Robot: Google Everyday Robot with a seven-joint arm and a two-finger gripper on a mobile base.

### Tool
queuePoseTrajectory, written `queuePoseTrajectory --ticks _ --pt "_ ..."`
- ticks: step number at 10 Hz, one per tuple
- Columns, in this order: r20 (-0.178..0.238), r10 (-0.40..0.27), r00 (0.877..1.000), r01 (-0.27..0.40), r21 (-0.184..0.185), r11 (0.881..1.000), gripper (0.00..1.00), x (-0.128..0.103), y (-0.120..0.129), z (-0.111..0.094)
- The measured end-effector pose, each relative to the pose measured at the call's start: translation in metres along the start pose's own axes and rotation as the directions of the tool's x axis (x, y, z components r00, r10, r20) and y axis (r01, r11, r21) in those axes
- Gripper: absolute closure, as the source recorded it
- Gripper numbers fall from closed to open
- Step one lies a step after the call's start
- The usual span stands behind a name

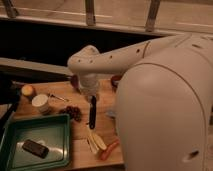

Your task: Wipe table surface with brush

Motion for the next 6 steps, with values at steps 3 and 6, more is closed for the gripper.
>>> queuePoseTrajectory --ticks 3,6 --pt "0.017 -0.016 1.0 0.016 -0.048 0.999 1.0 -0.04 -0.009 0.027" --pt "-0.017 -0.016 1.0 0.015 -0.106 0.994 1.0 -0.056 -0.015 0.058"
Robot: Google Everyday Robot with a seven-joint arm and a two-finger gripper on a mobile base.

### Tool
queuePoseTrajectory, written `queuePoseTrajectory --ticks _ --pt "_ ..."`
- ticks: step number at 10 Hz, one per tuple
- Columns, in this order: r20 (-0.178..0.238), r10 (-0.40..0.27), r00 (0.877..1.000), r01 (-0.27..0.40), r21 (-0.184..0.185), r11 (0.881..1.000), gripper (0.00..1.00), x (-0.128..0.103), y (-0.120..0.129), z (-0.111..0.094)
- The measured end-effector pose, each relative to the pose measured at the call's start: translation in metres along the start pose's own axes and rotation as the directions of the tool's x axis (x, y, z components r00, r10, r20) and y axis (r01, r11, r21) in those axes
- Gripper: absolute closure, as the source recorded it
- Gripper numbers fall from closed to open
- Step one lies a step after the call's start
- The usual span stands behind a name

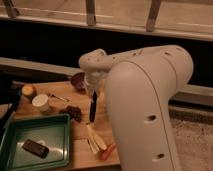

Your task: Wipe table surface with brush

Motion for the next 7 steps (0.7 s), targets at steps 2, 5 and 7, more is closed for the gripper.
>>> queuePoseTrajectory --ticks 2,5,7 --pt "-0.025 0.009 1.0 -0.01 -0.059 0.998 1.0 0.002 -0.004 0.012" --pt "-0.027 0.004 1.0 -0.006 -0.064 0.998 1.0 0.002 -0.001 0.012" --pt "-0.027 0.029 0.999 -0.031 -0.072 0.997 1.0 0.01 -0.003 0.017"
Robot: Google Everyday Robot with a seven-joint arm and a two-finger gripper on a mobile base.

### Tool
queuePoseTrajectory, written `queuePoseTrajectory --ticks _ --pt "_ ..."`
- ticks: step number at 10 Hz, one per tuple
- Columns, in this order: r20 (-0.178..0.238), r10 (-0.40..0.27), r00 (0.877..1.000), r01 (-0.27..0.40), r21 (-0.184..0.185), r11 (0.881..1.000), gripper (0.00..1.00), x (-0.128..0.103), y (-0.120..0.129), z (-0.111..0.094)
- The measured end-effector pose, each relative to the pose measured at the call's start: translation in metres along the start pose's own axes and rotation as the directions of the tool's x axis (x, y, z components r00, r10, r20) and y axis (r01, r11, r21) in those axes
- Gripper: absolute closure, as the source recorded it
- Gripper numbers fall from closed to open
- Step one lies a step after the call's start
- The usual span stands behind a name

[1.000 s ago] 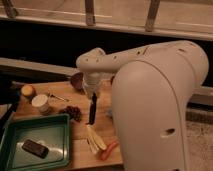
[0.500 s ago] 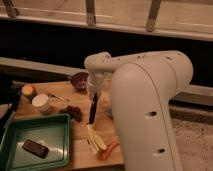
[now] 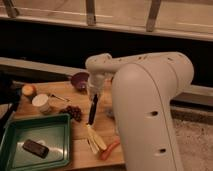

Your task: Wipe table surface with brush

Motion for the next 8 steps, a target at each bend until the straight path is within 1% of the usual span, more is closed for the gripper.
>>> queuePoseTrajectory --ticks 1,3,5,6,8 --pt "0.001 0.02 1.0 -0.02 -0.008 1.0 1.0 0.004 -0.005 0.003" --pt "-0.011 0.069 0.998 -0.069 -0.029 0.997 1.0 0.02 -0.022 0.011" --pt "-0.022 0.096 0.995 -0.097 -0.037 0.995 1.0 0.027 -0.027 0.018" --pt "-0.023 0.114 0.993 -0.115 -0.03 0.993 1.0 0.027 -0.031 0.018" --pt "-0.028 0.135 0.99 -0.135 -0.004 0.991 1.0 0.019 -0.043 0.017"
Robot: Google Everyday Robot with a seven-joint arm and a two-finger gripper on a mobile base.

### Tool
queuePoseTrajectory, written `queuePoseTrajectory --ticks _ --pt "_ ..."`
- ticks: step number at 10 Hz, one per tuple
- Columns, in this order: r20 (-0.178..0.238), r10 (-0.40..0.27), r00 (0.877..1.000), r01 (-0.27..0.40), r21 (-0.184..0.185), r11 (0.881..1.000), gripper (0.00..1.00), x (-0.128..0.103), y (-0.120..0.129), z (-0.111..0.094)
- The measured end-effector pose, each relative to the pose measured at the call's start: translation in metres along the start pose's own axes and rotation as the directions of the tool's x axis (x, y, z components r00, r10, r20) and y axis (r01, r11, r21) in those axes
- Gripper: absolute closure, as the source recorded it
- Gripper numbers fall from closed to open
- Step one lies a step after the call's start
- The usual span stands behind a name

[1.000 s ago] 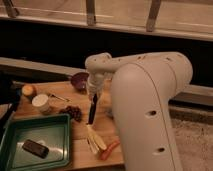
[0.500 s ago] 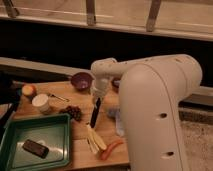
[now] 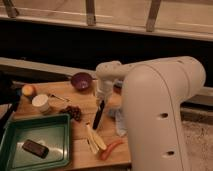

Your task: Wipe table surface with brush

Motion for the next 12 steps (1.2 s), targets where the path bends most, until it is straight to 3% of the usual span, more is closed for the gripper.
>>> queuePoseTrajectory --ticks 3,5,7,9,11,12 --pt "-0.027 0.01 1.0 -0.009 0.012 1.0 1.0 -0.033 -0.006 0.016" --pt "-0.057 -0.023 0.998 0.023 0.003 1.0 1.0 -0.041 0.012 0.03" --pt "-0.088 -0.088 0.992 0.088 -0.011 0.996 1.0 -0.032 0.038 0.04" --pt "-0.1 -0.122 0.987 0.12 -0.019 0.993 1.0 -0.016 0.048 0.038" --pt "-0.108 -0.118 0.987 0.117 -0.017 0.993 1.0 0.008 0.046 0.036" --pt "-0.111 -0.091 0.99 0.091 -0.004 0.996 1.0 0.018 0.034 0.032"
